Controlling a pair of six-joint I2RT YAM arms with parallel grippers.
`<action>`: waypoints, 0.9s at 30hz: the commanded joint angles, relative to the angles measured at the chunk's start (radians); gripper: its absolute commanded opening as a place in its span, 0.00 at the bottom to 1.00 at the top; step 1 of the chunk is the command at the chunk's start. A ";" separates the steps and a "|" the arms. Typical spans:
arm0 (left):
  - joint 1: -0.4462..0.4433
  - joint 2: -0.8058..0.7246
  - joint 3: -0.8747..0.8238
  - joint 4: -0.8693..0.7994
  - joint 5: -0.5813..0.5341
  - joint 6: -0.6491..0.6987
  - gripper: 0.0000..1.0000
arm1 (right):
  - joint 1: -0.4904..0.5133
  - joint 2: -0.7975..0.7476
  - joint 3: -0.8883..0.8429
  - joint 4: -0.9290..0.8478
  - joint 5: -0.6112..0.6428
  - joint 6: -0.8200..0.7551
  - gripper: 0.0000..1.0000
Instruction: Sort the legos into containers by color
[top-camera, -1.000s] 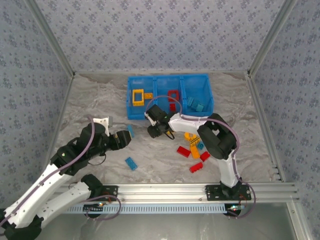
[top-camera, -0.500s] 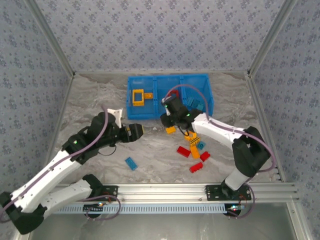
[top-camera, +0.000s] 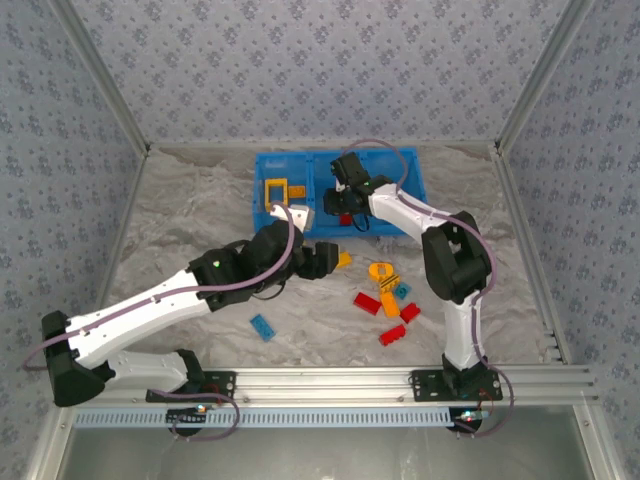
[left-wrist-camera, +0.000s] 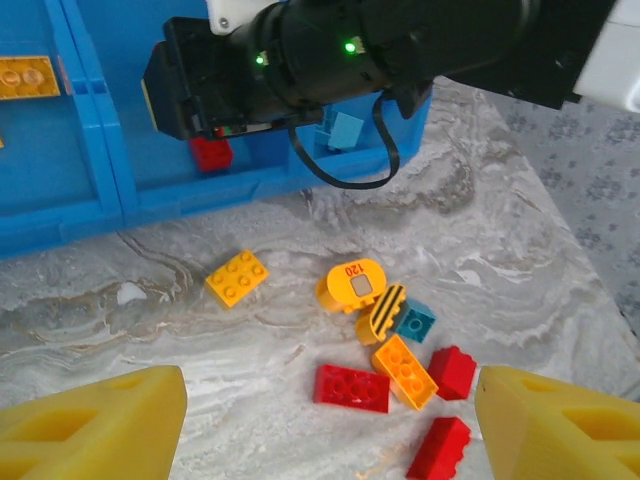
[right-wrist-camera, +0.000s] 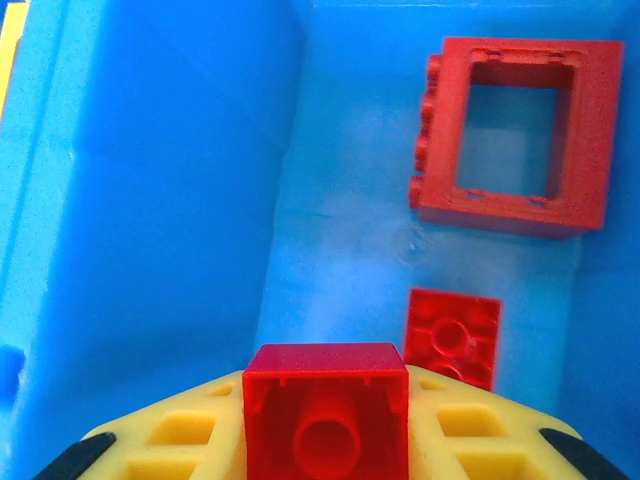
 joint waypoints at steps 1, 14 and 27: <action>-0.019 0.029 0.041 -0.001 -0.099 0.023 0.76 | -0.002 0.055 0.072 -0.078 -0.027 0.055 0.35; -0.034 0.031 0.024 -0.041 -0.102 0.003 0.75 | -0.001 0.025 0.074 -0.082 -0.022 0.063 0.55; 0.029 0.232 0.119 -0.114 0.054 -0.063 0.75 | 0.009 -0.567 -0.275 -0.028 0.123 0.001 0.50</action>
